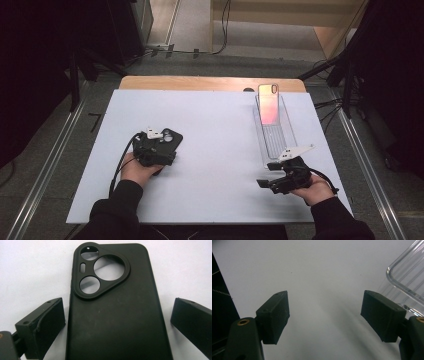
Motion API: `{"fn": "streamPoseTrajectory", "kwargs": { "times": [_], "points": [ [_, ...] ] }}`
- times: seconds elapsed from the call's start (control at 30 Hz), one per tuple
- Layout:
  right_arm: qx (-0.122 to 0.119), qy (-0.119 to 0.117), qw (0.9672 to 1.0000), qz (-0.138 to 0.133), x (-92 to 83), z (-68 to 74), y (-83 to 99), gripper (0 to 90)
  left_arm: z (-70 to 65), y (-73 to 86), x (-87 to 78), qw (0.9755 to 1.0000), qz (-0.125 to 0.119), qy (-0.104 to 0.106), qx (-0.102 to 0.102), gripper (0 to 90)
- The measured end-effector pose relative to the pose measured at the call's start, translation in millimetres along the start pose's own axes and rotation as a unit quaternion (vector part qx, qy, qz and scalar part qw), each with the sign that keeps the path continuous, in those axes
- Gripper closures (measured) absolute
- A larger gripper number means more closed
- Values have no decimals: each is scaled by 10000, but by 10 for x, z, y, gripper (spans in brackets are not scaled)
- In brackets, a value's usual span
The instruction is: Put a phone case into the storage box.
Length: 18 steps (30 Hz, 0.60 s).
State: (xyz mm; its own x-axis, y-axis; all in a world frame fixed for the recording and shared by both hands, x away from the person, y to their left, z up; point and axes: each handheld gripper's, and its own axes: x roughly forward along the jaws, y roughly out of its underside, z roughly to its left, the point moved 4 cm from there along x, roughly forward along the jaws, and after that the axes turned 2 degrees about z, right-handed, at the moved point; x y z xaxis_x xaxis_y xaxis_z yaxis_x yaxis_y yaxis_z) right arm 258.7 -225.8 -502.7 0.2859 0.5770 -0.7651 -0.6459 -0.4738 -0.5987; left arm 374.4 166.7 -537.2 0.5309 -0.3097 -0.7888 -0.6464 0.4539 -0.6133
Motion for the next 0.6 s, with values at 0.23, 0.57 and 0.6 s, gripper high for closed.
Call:
{"fn": "streamPoseTrajectory", "kwargs": {
  "times": [0.23, 0.57, 0.6],
  "points": [
    [-30, 0, 10000, -28, 3, 4, -4, 212, 10, 8, -41, 9999, -142, -44, -80, 117],
    [-32, -29, 10000, -57, -2, 11, -10, 212, 31, 3, -57, 10000, -65, 26, -39, 139],
    [-33, -38, 10000, -71, -3, 16, -11, 212, 33, -1, -59, 10000, -57, 45, -49, 141]
  ]
}}
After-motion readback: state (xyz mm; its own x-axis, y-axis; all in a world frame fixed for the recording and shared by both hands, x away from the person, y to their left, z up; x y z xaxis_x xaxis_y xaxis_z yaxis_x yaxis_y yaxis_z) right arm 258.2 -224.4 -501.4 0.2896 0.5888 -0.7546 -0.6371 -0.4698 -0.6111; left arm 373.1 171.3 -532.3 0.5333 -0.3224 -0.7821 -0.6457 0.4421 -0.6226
